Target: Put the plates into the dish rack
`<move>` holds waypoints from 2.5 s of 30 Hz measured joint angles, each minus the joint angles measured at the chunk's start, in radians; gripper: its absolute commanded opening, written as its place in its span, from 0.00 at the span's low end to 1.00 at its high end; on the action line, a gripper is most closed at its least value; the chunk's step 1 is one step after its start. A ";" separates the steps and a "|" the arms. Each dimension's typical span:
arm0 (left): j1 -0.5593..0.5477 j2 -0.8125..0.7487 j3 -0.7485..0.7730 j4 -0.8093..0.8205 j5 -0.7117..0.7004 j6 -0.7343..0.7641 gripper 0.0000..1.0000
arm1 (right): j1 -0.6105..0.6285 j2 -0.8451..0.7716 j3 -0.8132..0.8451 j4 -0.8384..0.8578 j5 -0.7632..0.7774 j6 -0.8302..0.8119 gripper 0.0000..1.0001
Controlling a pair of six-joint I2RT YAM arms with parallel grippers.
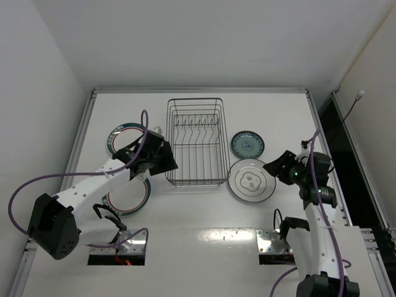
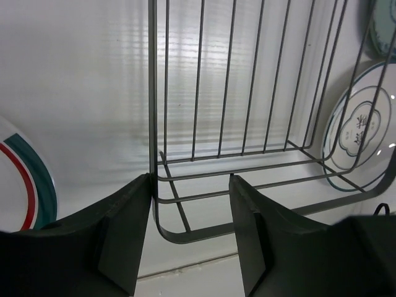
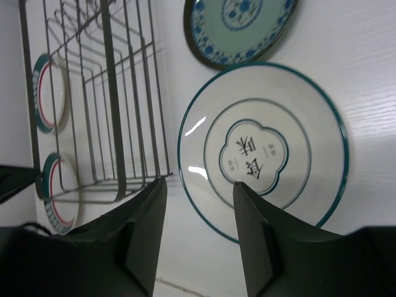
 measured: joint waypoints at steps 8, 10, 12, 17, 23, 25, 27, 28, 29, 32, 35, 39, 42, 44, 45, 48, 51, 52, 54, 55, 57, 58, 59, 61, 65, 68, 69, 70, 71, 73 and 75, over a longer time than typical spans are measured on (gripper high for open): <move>-0.001 0.033 0.192 -0.024 0.009 0.087 0.49 | 0.000 0.051 0.161 -0.046 0.171 -0.016 0.51; -0.003 0.043 0.231 -0.024 -0.005 0.118 0.49 | -0.003 0.127 0.221 -0.037 0.218 -0.013 0.51; -0.004 0.046 0.253 -0.026 -0.039 0.154 0.49 | -0.017 0.251 0.288 -0.024 0.240 -0.013 0.50; 0.000 0.048 0.256 -0.021 -0.109 0.240 0.49 | -0.071 0.622 0.439 0.029 0.233 -0.021 0.42; 0.014 0.048 0.156 0.047 -0.162 0.331 0.49 | -0.082 0.808 0.465 0.069 0.211 -0.024 0.41; 0.031 0.048 0.108 0.068 -0.161 0.358 0.49 | -0.072 0.886 0.498 0.093 0.194 -0.024 0.41; 0.051 0.046 0.070 0.084 -0.158 0.381 0.49 | -0.044 0.975 0.529 0.121 0.189 -0.023 0.42; 0.060 0.043 0.055 0.093 -0.153 0.391 0.49 | -0.028 1.006 0.538 0.128 0.188 -0.023 0.42; 0.066 0.037 0.040 0.107 -0.147 0.399 0.49 | -0.008 1.038 0.544 0.134 0.189 -0.023 0.42; 0.072 0.009 0.006 0.143 -0.125 0.419 0.49 | 0.044 1.109 0.567 0.133 0.193 -0.023 0.42; 0.072 -0.016 -0.001 0.169 -0.118 0.429 0.49 | 0.092 1.167 0.610 0.120 0.207 -0.023 0.42; 0.072 -0.037 -0.001 0.204 -0.138 0.438 0.49 | 0.140 1.241 0.676 0.112 0.220 -0.024 0.27; 0.072 -0.039 -0.001 0.211 -0.147 0.441 0.49 | 0.158 1.257 0.680 0.103 0.232 -0.022 0.22; 0.072 -0.039 -0.001 0.213 -0.150 0.441 0.49 | 0.159 1.258 0.680 0.092 0.243 -0.021 0.24; 0.072 -0.039 -0.001 0.214 -0.152 0.441 0.49 | 0.159 1.257 0.680 0.087 0.251 -0.021 0.30; 0.072 -0.039 -0.001 0.217 -0.152 0.441 0.49 | 0.159 1.243 0.677 0.090 0.260 -0.021 0.37; 0.072 -0.038 -0.001 0.218 -0.152 0.441 0.49 | 0.158 1.180 0.661 0.090 0.267 -0.022 0.37; 0.072 -0.038 -0.001 0.218 -0.152 0.441 0.49 | 0.157 1.150 0.661 0.091 0.272 -0.022 0.38; 0.072 -0.038 -0.001 0.218 -0.152 0.441 0.49 | 0.155 1.095 0.661 0.097 0.286 -0.023 0.38; 0.072 -0.038 -0.001 0.218 -0.152 0.441 0.49 | 0.153 1.075 0.662 0.098 0.291 -0.024 0.38; 0.072 -0.038 -0.001 0.218 -0.152 0.441 0.49 | 0.147 1.060 0.677 0.089 0.305 -0.024 0.38; 0.072 -0.038 -0.001 0.218 -0.152 0.441 0.49 | 0.143 1.064 0.685 0.087 0.311 -0.025 0.38; 0.072 -0.038 -0.001 0.218 -0.152 0.441 0.49 | 0.139 1.072 0.691 0.082 0.316 -0.026 0.38; 0.072 -0.038 -0.001 0.218 -0.152 0.441 0.49 | 0.130 1.097 0.693 0.068 0.331 -0.028 0.38; 0.072 -0.038 -0.001 0.218 -0.152 0.441 0.49 | 0.118 1.143 0.677 0.054 0.336 -0.027 0.42; 0.072 -0.038 -0.001 0.218 -0.152 0.441 0.49 | 0.110 1.174 0.665 0.052 0.322 -0.027 0.43; 0.072 -0.038 -0.001 0.218 -0.152 0.441 0.49 | 0.108 1.188 0.665 0.055 0.311 -0.027 0.43; 0.072 -0.038 -0.001 0.218 -0.152 0.441 0.49 | 0.106 1.203 0.665 0.058 0.299 -0.027 0.43; 0.072 -0.038 -0.001 0.218 -0.152 0.441 0.49 | 0.105 1.218 0.665 0.061 0.288 -0.026 0.43; 0.072 -0.038 -0.001 0.218 -0.152 0.441 0.49 | 0.106 1.250 0.666 0.063 0.272 -0.027 0.39; 0.072 -0.038 -0.001 0.218 -0.151 0.441 0.49 | 0.106 1.277 0.675 0.055 0.247 -0.024 0.33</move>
